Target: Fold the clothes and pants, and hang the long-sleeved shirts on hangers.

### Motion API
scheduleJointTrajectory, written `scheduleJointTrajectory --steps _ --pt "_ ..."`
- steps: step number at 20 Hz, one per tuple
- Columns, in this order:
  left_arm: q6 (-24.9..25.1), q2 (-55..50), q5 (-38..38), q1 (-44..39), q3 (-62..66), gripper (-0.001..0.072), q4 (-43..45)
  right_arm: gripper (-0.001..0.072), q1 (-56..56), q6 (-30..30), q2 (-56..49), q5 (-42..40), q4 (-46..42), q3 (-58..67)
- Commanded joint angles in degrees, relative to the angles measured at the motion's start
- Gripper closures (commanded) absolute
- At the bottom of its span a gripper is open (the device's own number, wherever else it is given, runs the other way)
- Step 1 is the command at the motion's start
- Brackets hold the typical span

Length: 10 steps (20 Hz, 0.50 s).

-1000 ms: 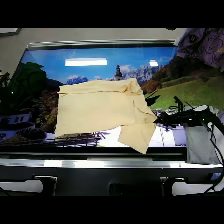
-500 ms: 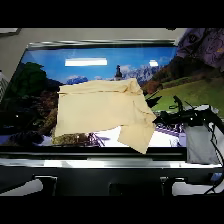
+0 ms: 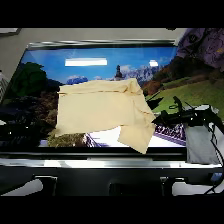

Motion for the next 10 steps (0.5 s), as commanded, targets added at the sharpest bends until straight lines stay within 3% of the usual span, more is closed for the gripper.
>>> scheduleJointTrajectory --steps 1,8,9,10 --pt "2.0 -1.5 0.0 -1.1 -0.8 0.0058 -2.1 0.068 0.0 0.9 0.0 0.5 0.2 0.0" --pt "2.3 -5.7 0.7 -6.0 -0.8 0.0058 -2.5 0.068 0.0 1.2 0.0 0.5 0.4 0.0" --pt "2.3 -5.9 1.2 -6.4 -0.8 0.0067 -2.7 0.068 0.0 1.2 0.0 0.6 0.4 0.0" --pt "2.3 -6.0 1.9 -6.7 -0.8 0.0137 -2.9 0.068 0.0 1.2 0.0 0.8 0.4 0.0"
